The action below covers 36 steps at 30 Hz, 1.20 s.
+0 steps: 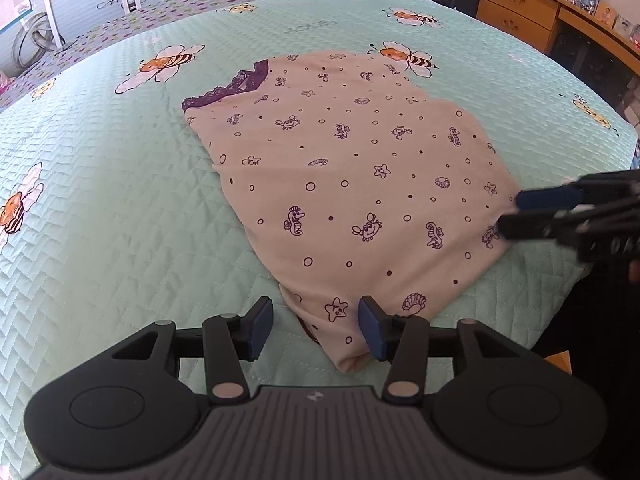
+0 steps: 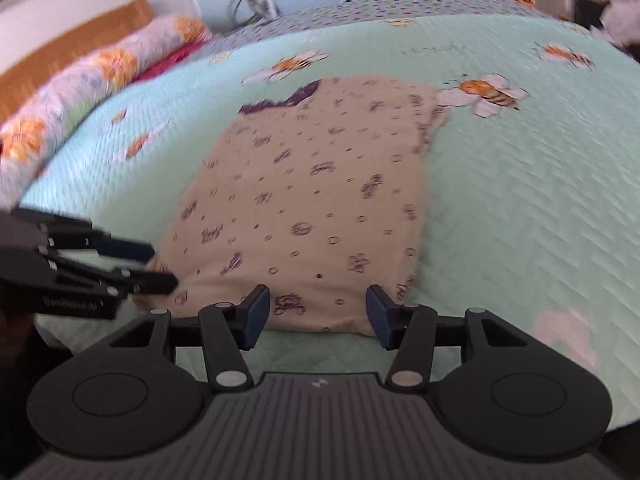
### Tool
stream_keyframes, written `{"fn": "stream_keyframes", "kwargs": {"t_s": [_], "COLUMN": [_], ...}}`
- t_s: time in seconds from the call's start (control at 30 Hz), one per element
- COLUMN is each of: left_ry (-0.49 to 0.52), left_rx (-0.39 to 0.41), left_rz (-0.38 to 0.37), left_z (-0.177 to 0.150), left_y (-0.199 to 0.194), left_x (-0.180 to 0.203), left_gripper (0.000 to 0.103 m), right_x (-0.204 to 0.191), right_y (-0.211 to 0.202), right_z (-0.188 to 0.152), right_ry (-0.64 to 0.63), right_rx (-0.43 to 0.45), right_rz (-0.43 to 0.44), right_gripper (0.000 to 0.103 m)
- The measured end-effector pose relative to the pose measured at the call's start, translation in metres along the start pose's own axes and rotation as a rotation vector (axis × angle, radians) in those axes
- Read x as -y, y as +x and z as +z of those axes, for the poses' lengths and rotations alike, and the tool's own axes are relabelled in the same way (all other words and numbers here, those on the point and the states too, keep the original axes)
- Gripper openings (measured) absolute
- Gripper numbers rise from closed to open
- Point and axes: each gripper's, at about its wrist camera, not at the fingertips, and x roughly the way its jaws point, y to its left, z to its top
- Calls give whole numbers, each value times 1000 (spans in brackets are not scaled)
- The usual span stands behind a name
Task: Fold clothes
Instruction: 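Open both grippers and pull back from the folded nightgown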
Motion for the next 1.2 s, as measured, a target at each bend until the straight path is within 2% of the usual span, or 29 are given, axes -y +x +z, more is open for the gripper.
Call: {"fn": "stream_keyframes", "kwargs": {"t_s": [0.1, 0.2, 0.33, 0.43, 0.63, 0.73, 0.87, 0.93, 1.03, 1.13, 1.2], "left_ry": [3, 6, 6, 2, -28, -32, -13, -4, -15, -17, -14], "left_rx": [-2, -4, -4, -3, 17, 41, 40, 39, 33, 37, 42], "left_rz": [8, 14, 21, 19, 18, -3, -35, -52, -59, -49, -45], "left_z": [0, 0, 0, -2, -10, -13, -19, -21, -28, -31, -32], "left_y": [1, 1, 0, -1, -16, -21, -10, -5, -7, -12, -14], "left_x": [1, 3, 3, 2, -5, -2, 3, 5, 1, -1, 0], "left_gripper": [52, 52, 54, 57, 60, 60, 60, 62, 63, 61, 59], "right_x": [5, -7, -32, -26, 21, 15, -15, -25, -18, 11, 18], "right_y": [-7, -16, 3, 25, -5, -19, -10, 4, 22, 9, 7], "right_z": [1, 7, 9, 3, -3, -1, 4, 4, -4, -13, -15], "right_ry": [9, -10, -84, -86, 54, 51, 10, -18, -42, 18, 78], "right_rx": [21, 59, 24, -47, 6, 50, 71, 39, -32, -32, -33], "right_rz": [-18, 34, 68, -14, -66, -25, 73, 76, -3, -33, -7], "right_gripper": [55, 56, 62, 62, 61, 61, 62, 62, 61, 62, 62]}}
